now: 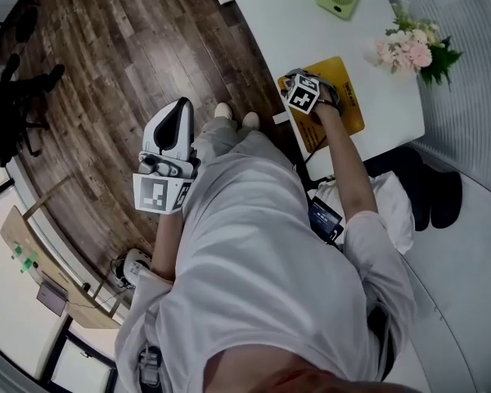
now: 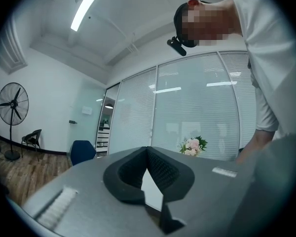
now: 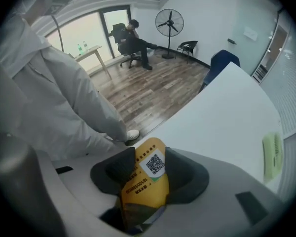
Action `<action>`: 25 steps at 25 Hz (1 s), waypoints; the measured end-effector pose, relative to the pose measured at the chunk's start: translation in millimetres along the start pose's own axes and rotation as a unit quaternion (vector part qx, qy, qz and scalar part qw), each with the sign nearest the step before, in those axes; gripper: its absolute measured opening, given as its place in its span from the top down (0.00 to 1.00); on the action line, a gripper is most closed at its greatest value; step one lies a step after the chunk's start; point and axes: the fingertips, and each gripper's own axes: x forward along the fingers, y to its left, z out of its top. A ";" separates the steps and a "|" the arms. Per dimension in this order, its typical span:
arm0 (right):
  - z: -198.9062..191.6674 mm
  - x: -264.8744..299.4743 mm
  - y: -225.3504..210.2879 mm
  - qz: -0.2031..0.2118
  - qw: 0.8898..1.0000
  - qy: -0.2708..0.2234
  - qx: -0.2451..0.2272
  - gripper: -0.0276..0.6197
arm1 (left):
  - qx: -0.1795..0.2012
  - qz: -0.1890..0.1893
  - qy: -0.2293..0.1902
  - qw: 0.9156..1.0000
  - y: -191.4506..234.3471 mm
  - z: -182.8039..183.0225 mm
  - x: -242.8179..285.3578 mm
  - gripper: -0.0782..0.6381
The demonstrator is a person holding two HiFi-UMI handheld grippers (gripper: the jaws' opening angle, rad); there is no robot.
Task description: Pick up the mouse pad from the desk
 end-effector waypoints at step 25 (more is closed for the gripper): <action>-20.2 3.0 6.0 0.009 0.999 -0.011 0.043 0.89 | -0.005 -0.021 0.000 1.000 8.6 -3.0 44.8 0.90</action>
